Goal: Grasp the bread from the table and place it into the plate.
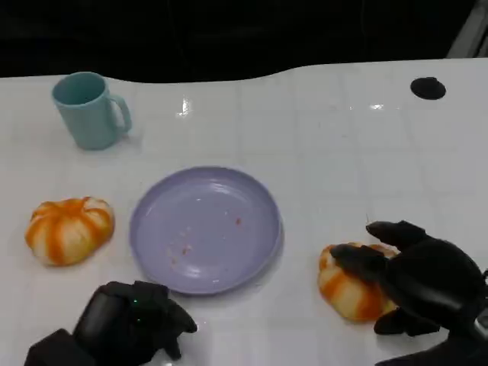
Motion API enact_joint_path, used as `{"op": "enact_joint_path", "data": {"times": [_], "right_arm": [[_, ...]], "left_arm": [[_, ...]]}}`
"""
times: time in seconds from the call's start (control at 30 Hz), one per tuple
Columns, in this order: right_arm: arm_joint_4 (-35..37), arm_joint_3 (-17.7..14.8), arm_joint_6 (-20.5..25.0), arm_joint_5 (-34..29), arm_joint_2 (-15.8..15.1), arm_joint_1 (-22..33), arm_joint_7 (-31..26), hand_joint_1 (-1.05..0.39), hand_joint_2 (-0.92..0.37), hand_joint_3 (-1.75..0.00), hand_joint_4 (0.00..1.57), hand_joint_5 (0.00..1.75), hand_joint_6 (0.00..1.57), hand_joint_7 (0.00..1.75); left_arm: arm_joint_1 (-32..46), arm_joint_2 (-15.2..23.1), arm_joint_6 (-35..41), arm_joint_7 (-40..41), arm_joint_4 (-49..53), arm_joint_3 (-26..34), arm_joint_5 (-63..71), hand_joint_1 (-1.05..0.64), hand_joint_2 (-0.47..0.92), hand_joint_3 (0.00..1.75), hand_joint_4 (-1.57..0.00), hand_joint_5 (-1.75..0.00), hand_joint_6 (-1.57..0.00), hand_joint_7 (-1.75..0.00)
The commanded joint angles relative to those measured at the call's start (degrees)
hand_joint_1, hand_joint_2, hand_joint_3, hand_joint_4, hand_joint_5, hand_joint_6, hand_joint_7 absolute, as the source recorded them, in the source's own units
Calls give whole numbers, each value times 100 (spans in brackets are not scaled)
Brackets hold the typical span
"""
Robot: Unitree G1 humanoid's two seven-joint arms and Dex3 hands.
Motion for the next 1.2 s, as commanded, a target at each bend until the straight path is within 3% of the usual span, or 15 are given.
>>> {"op": "enact_joint_path", "data": {"times": [0.03,0.13,0.23,0.27,0.33,0.37,0.43,0.57,0.7,0.87,0.97,1.2], "right_arm": [[457,210,72,13,-5,-255,-164,-63,-92,-6,8,17,26,1],[803,320,64,56,39,-389,-368,-62,-92,-10,18,20,30,3],[1309,297,-207,366,188,-502,-989,-48,-92,-21,66,37,56,10],[1485,289,-349,467,225,-542,-1234,-39,-92,-33,78,78,82,20],[1868,321,-666,549,261,-651,-1831,-32,-92,-42,82,126,103,35],[2023,343,-795,560,273,-699,-2113,-31,-92,-44,79,150,103,53],[2254,372,-996,584,297,-774,-2553,-31,-92,-40,74,168,90,83],[2596,394,-1304,636,372,-885,-3221,-31,-90,-45,72,174,65,143],[2786,443,-1451,598,418,-978,-3766,-29,-80,-56,76,175,57,170],[2902,454,-1674,630,493,-1074,-4393,-26,-64,-81,82,175,62,171],[2873,407,-1835,792,568,-1086,-4523,-26,-62,-88,83,175,65,168],[2514,185,-2189,1945,916,-940,-3696,-25,-42,-118,89,175,67,170]], "left_arm": [[46,70,7,52,-32,12,29,-105,92,18,-119,-120,-133,-64],[45,61,4,62,-36,13,29,-105,92,19,-119,-120,-133,-64],[47,52,27,24,-38,19,-8,-105,92,18,-119,-120,-133,-64],[45,55,21,29,-29,19,-2,-105,92,18,-119,-120,-133,-64],[43,55,12,33,-19,18,3,-105,92,18,-119,-120,-133,-64],[43,55,10,26,-15,18,0,-105,92,18,-119,-120,-133,-64],[46,55,23,21,-24,17,-4,-105,92,18,-119,-120,-133,-64],[48,53,63,35,-34,18,1,-105,92,18,-119,-120,-133,-64],[41,53,38,58,-23,14,24,-105,92,18,-119,-120,-133,-63],[28,45,2,53,-2,11,28,-105,92,18,-119,-120,-133,-63],[33,37,34,56,-15,11,22,-105,92,18,-119,-120,-133,-63],[26,35,50,33,12,18,5,-105,92,18,-119,-120,-133,-63]]}}
